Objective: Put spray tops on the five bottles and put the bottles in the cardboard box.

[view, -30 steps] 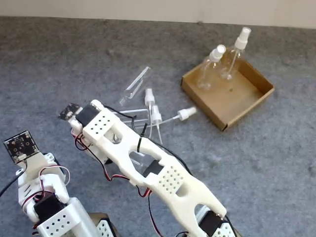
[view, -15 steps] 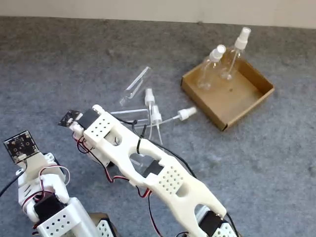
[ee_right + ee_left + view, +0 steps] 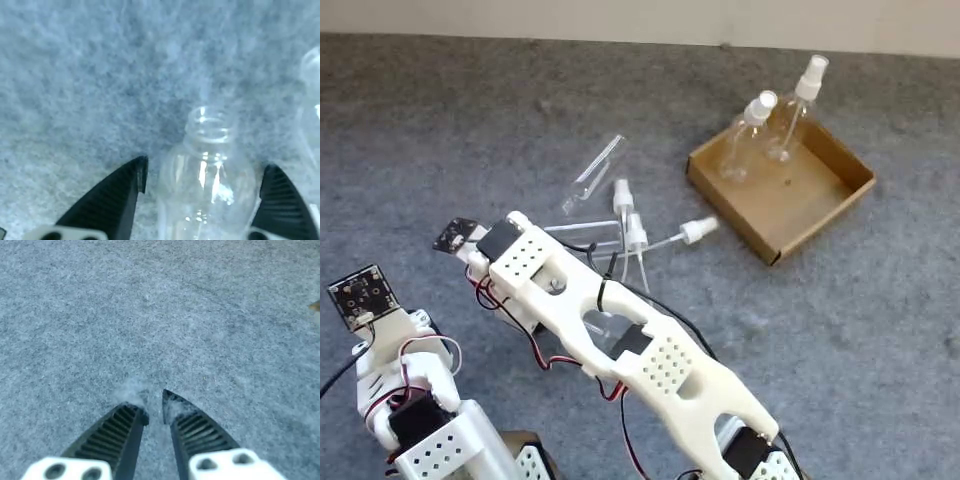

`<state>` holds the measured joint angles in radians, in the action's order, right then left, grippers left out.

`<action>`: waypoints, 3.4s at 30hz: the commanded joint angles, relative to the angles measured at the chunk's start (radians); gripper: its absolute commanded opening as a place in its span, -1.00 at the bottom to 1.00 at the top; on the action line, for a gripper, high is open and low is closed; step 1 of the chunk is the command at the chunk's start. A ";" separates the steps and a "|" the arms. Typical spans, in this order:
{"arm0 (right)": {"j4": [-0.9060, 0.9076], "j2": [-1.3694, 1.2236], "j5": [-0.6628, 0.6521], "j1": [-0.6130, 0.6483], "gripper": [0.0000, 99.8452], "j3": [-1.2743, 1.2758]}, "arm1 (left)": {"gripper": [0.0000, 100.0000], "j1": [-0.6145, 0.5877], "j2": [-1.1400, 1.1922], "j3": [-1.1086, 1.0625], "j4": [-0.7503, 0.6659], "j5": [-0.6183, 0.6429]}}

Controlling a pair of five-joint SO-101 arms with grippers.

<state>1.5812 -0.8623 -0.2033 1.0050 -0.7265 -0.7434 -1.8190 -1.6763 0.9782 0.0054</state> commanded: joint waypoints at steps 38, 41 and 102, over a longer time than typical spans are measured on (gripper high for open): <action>0.186 1.072 0.196 -0.292 -0.66 0.114 | -0.99 0.015 -0.010 -0.018 -0.017 0.009; 0.186 1.207 0.196 -0.326 -0.66 0.211 | -0.99 0.015 -0.010 -0.018 -0.017 0.009; -0.777 2.701 0.204 -0.872 -0.66 2.341 | -0.98 0.720 1.121 1.110 0.384 -0.480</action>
<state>0.8293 1.8243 -0.0100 0.1473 1.6226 -0.0790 -0.8953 -0.7281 1.3587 -0.4687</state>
